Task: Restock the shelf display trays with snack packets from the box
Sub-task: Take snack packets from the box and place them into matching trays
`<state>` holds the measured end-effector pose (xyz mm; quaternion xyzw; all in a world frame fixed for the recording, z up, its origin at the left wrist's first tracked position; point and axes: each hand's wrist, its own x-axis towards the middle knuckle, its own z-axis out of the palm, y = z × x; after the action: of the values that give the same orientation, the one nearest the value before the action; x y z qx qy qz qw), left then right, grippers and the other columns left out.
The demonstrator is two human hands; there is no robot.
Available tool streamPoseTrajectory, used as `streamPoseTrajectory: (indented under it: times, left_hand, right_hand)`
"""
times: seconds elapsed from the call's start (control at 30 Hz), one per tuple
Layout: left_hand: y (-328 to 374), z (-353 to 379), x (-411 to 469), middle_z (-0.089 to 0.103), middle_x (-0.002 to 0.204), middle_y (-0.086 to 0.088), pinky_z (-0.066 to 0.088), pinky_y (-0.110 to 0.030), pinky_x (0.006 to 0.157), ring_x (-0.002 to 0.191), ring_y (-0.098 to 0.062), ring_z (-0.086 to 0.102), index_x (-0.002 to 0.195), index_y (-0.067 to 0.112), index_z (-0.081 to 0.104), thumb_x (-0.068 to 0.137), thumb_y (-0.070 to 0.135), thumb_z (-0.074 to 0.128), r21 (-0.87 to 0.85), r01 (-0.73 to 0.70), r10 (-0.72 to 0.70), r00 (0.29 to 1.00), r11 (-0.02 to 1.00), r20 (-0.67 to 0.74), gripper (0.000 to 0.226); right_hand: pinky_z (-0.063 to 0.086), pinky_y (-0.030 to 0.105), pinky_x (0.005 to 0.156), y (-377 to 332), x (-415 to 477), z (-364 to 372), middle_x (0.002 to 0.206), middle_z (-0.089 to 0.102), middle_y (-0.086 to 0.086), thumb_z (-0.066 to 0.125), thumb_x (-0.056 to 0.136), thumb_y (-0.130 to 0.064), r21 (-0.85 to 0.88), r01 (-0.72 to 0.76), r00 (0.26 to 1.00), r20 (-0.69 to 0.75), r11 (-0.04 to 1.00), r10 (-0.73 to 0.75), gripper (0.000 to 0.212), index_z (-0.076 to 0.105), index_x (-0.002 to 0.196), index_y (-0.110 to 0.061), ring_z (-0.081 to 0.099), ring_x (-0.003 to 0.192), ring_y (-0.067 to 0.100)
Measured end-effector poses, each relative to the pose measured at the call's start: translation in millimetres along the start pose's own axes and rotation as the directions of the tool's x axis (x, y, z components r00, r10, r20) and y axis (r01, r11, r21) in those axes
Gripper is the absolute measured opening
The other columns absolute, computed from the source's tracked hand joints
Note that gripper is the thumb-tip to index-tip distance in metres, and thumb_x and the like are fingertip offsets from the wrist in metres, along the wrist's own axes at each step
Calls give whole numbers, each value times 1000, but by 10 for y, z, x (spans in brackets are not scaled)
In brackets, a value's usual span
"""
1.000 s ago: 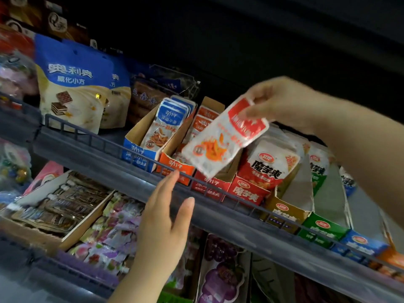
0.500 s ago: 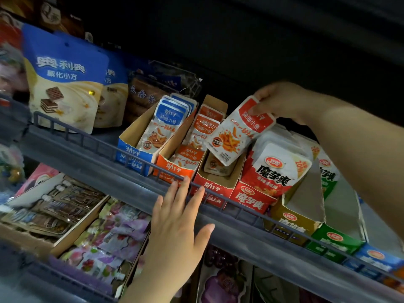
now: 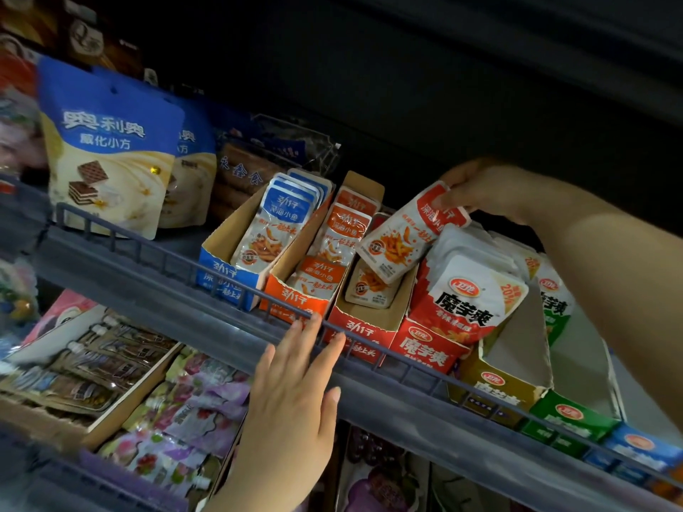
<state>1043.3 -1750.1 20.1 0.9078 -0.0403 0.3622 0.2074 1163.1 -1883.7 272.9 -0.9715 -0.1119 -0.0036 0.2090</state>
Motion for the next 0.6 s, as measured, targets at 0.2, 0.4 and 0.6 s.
streamPoseTrajectory:
  times: [0.2, 0.4, 0.6]
  left_hand:
    - [5, 1, 4, 34, 136, -2, 19, -34, 99, 124, -20, 31, 129, 21, 38, 78, 34, 34, 31, -28, 30, 999, 999, -42, 53]
    - [11, -3, 0, 33, 138, -2, 18, -35, 101, 128, -21, 28, 130, 21, 38, 78, 36, 34, 30, -21, 22, 999, 999, -29, 54]
    - [1, -4, -8, 30, 140, 1, 9, -33, 106, 134, -15, 15, 133, 23, 34, 79, 36, 33, 22, -2, 2, 1000, 1000, 3, 56]
  right_hand:
    - [44, 28, 86, 15, 18, -28, 119, 59, 12, 63, 82, -11, -41, 2, 1000, -2, 999, -2, 42, 53, 123, -8, 56, 95, 16]
    - [44, 27, 86, -57, 10, 41, 112, 59, 5, 59, 86, -12, -142, 57, 998, 19, 988, -55, 34, 56, 120, -12, 55, 96, 13]
    - [43, 26, 77, -115, 139, 308, 93, 56, -3, 59, 86, -9, -273, 126, 992, 23, 954, -125, 19, 61, 103, -16, 53, 85, 9]
